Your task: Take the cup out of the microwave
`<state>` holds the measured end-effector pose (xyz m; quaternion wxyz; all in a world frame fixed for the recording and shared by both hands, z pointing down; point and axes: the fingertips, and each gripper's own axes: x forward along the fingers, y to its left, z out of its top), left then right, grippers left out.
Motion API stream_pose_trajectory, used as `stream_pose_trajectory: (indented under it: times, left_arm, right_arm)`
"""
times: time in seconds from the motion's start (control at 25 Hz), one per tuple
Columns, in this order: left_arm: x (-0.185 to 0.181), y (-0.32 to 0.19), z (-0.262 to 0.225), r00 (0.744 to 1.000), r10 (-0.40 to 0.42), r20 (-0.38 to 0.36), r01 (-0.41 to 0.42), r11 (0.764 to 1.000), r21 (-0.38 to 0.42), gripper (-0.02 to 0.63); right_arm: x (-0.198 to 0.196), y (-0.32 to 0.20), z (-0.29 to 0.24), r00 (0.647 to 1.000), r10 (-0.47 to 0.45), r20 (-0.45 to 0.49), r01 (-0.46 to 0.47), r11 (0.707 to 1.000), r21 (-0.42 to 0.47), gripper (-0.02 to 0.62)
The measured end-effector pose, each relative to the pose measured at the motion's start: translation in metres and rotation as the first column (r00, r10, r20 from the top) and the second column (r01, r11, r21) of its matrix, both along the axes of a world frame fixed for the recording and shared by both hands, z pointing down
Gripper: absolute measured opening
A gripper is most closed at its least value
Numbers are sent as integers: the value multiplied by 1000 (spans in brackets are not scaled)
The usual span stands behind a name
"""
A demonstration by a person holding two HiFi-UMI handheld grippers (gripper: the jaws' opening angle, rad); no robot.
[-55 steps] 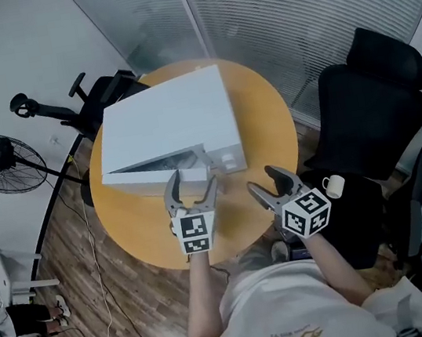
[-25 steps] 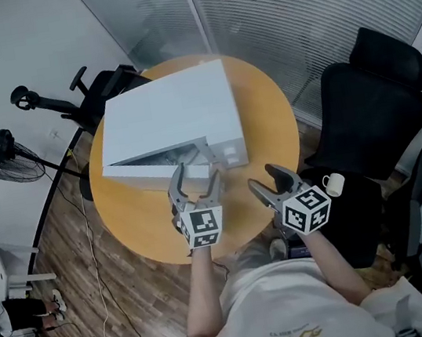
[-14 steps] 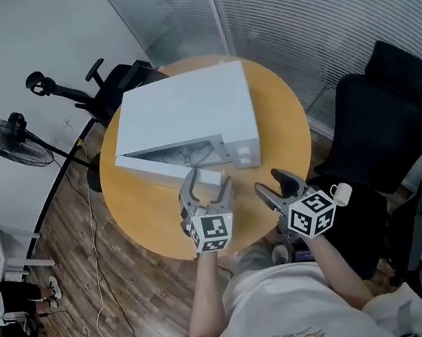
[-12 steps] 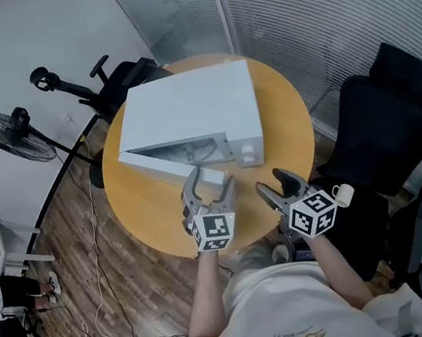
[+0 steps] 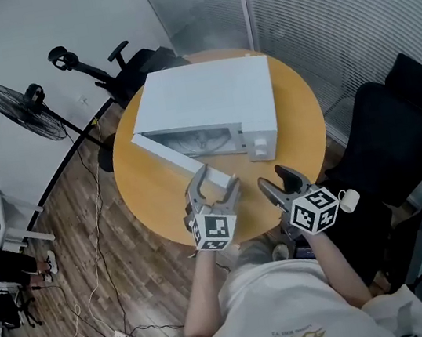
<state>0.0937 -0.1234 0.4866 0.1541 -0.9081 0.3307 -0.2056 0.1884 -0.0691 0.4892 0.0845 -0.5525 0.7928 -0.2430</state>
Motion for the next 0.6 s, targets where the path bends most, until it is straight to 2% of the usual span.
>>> stream_pose_trajectory:
  times: [0.28, 0.48, 0.6]
  left_arm:
    - [-23, 13, -3, 1000, 14, -15, -14, 1000, -15, 351]
    - [-38, 19, -11, 996, 4, -93, -9, 998, -58, 331]
    - [-48, 22, -14, 995, -8, -103, 1, 998, -69, 322]
  right_arm:
    - [-15, -2, 0, 999, -40, 0, 40, 999, -4, 262]
    - [-33, -3, 3, 996, -92, 11, 92, 996, -5, 262]
    - [-43, -4, 4, 993, -114, 22, 115, 993, -9, 263]
